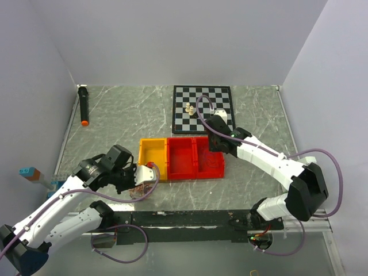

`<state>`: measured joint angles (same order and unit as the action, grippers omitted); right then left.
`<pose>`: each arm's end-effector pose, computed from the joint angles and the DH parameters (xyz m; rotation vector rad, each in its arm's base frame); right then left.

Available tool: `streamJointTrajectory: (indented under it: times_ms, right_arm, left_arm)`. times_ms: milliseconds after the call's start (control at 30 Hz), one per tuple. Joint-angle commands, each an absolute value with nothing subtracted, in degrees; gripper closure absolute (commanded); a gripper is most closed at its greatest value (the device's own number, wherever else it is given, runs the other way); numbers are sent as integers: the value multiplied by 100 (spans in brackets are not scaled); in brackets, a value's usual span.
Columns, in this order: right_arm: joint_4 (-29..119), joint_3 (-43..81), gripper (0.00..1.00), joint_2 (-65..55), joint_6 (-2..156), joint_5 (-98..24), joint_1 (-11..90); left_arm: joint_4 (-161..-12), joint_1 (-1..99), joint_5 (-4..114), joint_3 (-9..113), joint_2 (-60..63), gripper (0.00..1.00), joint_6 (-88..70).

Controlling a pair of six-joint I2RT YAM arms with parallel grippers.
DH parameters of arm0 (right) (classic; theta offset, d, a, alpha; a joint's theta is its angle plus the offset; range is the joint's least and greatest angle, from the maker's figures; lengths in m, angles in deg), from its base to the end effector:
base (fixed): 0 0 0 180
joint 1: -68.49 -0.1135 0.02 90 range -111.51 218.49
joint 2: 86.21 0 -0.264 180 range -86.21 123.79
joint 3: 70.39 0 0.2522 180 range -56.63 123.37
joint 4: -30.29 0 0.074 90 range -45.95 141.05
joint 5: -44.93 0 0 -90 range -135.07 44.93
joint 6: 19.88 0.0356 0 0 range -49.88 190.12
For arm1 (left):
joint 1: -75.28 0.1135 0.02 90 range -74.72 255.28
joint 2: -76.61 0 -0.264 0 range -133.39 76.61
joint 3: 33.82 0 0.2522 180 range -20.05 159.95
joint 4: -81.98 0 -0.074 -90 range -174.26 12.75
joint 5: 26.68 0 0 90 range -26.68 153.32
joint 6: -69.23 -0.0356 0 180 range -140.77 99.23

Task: Untangle the cables

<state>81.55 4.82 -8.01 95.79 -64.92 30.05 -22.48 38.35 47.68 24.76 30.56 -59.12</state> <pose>0.2274 0.1650 0.2715 -0.1343 2.4364 0.0557 0.0998 -0.0870 0.2618 1.6853 2.0424 -0.3556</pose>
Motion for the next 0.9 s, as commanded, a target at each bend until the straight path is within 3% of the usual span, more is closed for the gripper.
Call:
streamJointTrajectory:
  times_ms: [0,100,133,233,333,400,667,867]
  right_arm:
    - [7755,384,100,-650,9807,-6379,3026]
    - [7692,366,100,-474,9842,-6203,3026]
    - [7710,393,91,-421,9851,-6142,3026]
    - [7728,402,47,-429,9904,-6019,3026]
    - [7666,323,21,-736,9939,-5835,3026]
    - [7613,314,13,-1008,9878,-5685,2973]
    - [7806,832,11,-2019,9605,-5903,2025]
    - [7772,491,11,-2634,9886,-6132,1163]
  left_arm:
    - [-2255,3872,4548,2609,2915,99,-5822]
    - [-2273,3881,4425,2661,2862,99,-5751]
    - [-2299,3872,4399,2662,2862,99,-5742]
    - [-2361,3881,4389,2688,2818,99,-5681]
    - [-2405,3889,4311,2784,2774,98,-5593]
    - [-2501,3933,4206,2846,2809,98,-5488]
    - [-2687,3986,4152,3416,2634,96,-4908]
    - [-2204,3986,4424,4382,2704,93,-5179]
